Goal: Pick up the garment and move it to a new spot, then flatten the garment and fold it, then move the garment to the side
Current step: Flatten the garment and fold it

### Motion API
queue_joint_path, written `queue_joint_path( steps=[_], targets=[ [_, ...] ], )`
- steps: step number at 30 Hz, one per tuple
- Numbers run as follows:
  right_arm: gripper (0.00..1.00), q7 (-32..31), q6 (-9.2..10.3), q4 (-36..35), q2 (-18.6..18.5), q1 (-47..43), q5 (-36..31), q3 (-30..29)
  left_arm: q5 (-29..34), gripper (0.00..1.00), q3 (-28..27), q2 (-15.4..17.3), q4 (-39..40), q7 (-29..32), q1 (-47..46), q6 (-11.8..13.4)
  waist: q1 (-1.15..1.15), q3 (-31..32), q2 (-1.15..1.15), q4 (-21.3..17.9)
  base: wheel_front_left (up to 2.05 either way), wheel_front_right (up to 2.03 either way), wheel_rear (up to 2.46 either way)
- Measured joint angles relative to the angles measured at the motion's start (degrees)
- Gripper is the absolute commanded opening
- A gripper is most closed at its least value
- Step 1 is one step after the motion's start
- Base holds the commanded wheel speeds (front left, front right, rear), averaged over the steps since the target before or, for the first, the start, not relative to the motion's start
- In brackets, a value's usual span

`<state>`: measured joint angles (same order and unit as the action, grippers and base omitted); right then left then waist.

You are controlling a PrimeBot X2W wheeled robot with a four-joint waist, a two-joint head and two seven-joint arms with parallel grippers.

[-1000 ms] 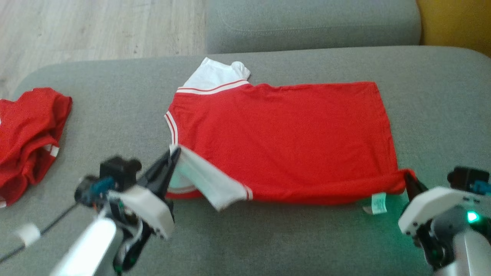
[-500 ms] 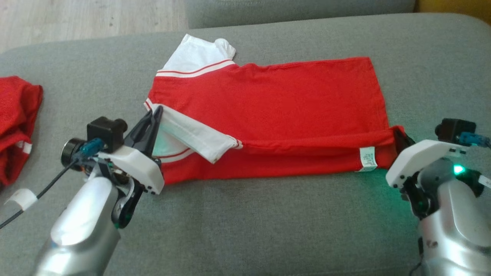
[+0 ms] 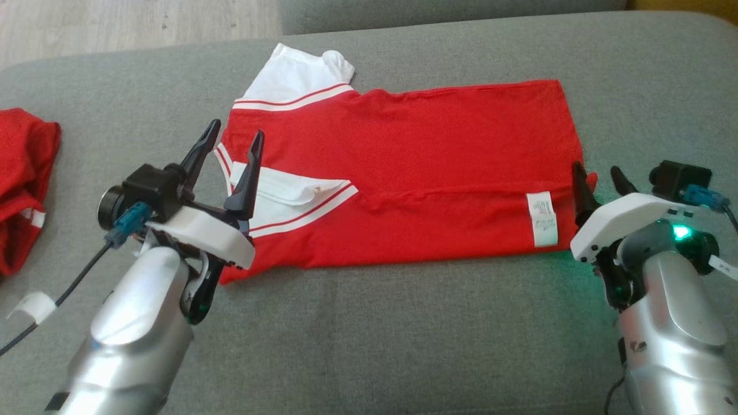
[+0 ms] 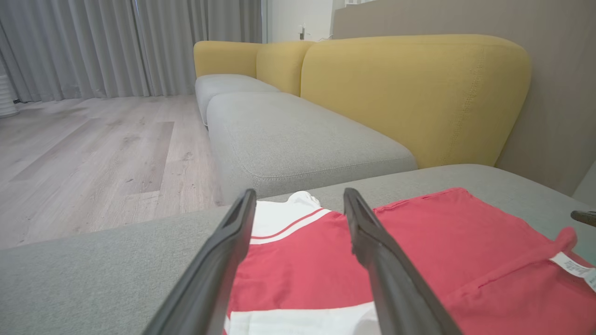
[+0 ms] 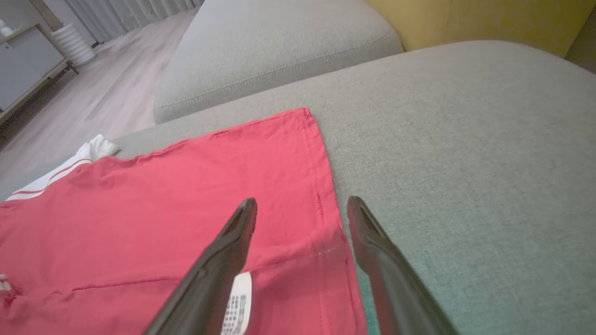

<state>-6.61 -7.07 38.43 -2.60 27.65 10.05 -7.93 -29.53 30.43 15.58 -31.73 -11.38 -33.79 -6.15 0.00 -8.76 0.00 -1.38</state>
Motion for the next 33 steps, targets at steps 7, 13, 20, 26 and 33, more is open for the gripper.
queue_joint_path(
  steps=[7, 13, 20, 26, 33],
  targets=[
    [1.0, 7.4, 0.0, -4.8, 0.0, -1.8, -1.7, -0.7, -2.2, 1.0, -1.7, 0.0, 2.6, -1.9, 2.8, 0.7, 0.0, 1.5, 0.0, 0.4, 0.0, 0.0, 0.0],
    [1.0, 8.8, 0.0, -11.4, 0.0, -12.4, -1.6, -1.5, -4.6, 1.0, -2.6, 0.3, 8.2, -0.4, 14.5, 4.6, -0.01, 3.6, 0.0, 1.1, 0.0, 0.0, 0.0],
    [1.0, 8.5, 0.0, -20.1, 0.1, -21.7, 0.4, -2.1, -8.5, 1.0, -3.4, 0.9, 13.8, 5.6, 25.1, 10.2, -0.02, 4.6, 0.0, 1.9, 0.0, 0.0, 0.0],
    [1.0, 6.5, 0.0, -25.1, 0.1, -23.6, 1.1, -1.0, -12.6, 1.0, -5.0, 0.1, 13.7, 10.2, 26.0, 12.3, -0.01, 2.9, 0.0, 1.1, 0.0, 0.0, 0.0],
    [1.0, 4.8, 0.0, -27.5, 0.1, -23.5, 1.2, 0.1, -14.5, 1.0, -6.3, -0.6, 10.7, 11.7, 24.9, 13.2, 0.0, 0.3, 0.0, -0.2, 0.0, 0.0, 0.0]
  ],
)
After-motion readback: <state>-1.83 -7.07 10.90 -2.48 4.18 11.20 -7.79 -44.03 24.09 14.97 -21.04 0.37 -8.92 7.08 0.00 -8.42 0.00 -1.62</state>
